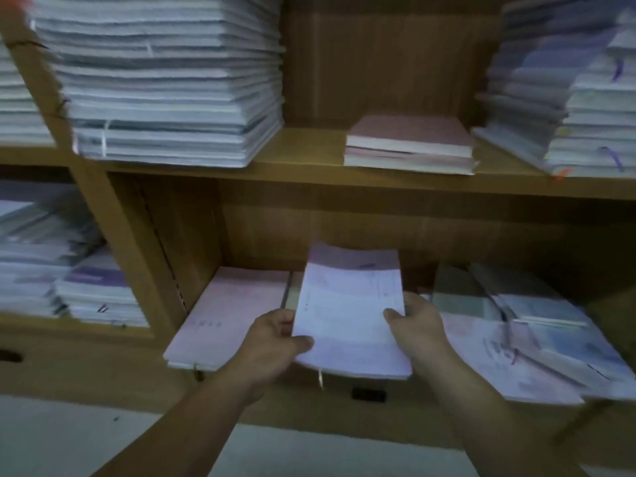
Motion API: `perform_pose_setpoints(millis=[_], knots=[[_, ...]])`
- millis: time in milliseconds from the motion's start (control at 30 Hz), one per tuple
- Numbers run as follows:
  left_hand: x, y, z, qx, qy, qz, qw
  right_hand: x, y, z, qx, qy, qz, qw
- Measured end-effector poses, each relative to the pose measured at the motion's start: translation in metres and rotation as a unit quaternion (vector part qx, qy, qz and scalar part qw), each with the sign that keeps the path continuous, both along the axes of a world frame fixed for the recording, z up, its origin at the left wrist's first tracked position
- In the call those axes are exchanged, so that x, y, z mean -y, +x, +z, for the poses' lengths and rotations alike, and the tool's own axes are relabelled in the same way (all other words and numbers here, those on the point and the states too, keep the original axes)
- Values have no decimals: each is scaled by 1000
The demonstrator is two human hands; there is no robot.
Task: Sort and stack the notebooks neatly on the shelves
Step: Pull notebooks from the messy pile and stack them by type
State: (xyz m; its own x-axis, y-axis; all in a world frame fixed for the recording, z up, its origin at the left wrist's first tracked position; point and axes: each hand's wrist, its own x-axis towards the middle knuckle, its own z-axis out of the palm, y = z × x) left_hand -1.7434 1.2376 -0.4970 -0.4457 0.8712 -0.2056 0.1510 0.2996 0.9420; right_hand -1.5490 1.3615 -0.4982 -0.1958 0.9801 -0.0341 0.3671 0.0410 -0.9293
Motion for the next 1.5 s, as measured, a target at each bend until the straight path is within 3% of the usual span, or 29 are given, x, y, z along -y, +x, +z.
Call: perform_pose_setpoints(millis=[100,167,267,433,533,733,933,1100,1233,1367,1500], knots=[[-12,-18,-29,-70,-33,-1,997,-21,-8,-13,31,-24,77,996],[-18,-32,-52,-183,-98,-24,978,-27,-15,-36,111,-48,126,985],[-30,-39,-64,-280,-152,-40,947,-25,-26,-56,216,-62,140,964],[-49,-24,-63,-387,-200,-42,899,-26,-38,-57,222,-77,69,969],[-56,-13,-66,-408,-214,-36,887,-24,-35,-58,206,-89,50,973],[-57,-16,-55,-247,-183,30,951,-25,-30,-63,211,-103,83,968],[-59,-6,-65,-248,-223,-19,943,-28,-27,-61,289,-66,71,952],[-42,-14,-75,-17,-95,-40,994,-24,-19,-62,315,-57,81,944],[-18,-14,-66,79,-1,-54,995,-17,-24,-63,270,-82,111,953],[7,-38,-46,166,64,3,984,-4,-39,-63,178,-116,145,966],[28,-67,-35,159,125,36,979,10,-68,-57,51,-152,137,978]])
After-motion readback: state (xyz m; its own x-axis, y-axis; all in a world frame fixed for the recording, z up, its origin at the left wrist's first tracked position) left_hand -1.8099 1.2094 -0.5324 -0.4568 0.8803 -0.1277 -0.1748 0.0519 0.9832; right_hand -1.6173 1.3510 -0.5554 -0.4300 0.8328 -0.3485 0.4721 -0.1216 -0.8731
